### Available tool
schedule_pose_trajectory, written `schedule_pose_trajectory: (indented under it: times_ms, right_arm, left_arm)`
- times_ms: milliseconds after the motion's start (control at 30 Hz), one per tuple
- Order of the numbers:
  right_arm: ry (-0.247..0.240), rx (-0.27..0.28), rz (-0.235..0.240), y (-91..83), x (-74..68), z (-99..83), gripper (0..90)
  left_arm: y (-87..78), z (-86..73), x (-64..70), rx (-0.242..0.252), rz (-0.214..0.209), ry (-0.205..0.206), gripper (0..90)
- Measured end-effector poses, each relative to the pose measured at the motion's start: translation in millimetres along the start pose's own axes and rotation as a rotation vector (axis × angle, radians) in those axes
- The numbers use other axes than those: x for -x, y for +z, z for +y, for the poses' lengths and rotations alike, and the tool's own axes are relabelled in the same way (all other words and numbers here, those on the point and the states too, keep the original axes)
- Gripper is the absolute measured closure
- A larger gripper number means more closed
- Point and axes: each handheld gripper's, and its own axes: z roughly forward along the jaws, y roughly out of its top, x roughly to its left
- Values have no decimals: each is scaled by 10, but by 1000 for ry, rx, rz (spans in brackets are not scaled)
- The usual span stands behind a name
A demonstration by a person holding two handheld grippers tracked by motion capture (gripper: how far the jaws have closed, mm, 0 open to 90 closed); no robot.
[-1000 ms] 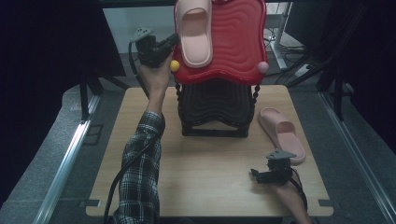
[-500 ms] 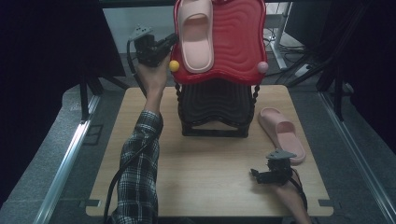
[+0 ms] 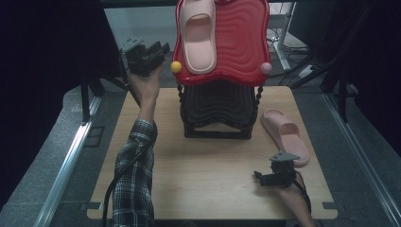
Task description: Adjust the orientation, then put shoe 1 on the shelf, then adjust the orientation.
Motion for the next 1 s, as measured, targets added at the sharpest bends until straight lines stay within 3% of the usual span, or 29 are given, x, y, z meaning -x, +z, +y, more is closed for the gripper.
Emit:
schedule_pose_trajectory:
  times_ms: [33,200,533,733,1000]
  right_arm:
    - [0,0,0,0,0,0,23]
    - [-1,1,0,0,0,0,23]
    - [0,-1,0,0,-1,0,23]
    - [0,-1,0,0,0,0,23]
    - [0,-1,0,-1,0,0,23]
  left_arm:
    - [-24,-46,-43,-9,22,-3,520]
    - [-68,-168,-137,-33,52,-12,431]
    - [-144,-544,-363,-100,107,-71,200]
    - [-169,-716,-396,-171,137,-56,79]
    - [-222,-971,-388,-250,137,-22,36]
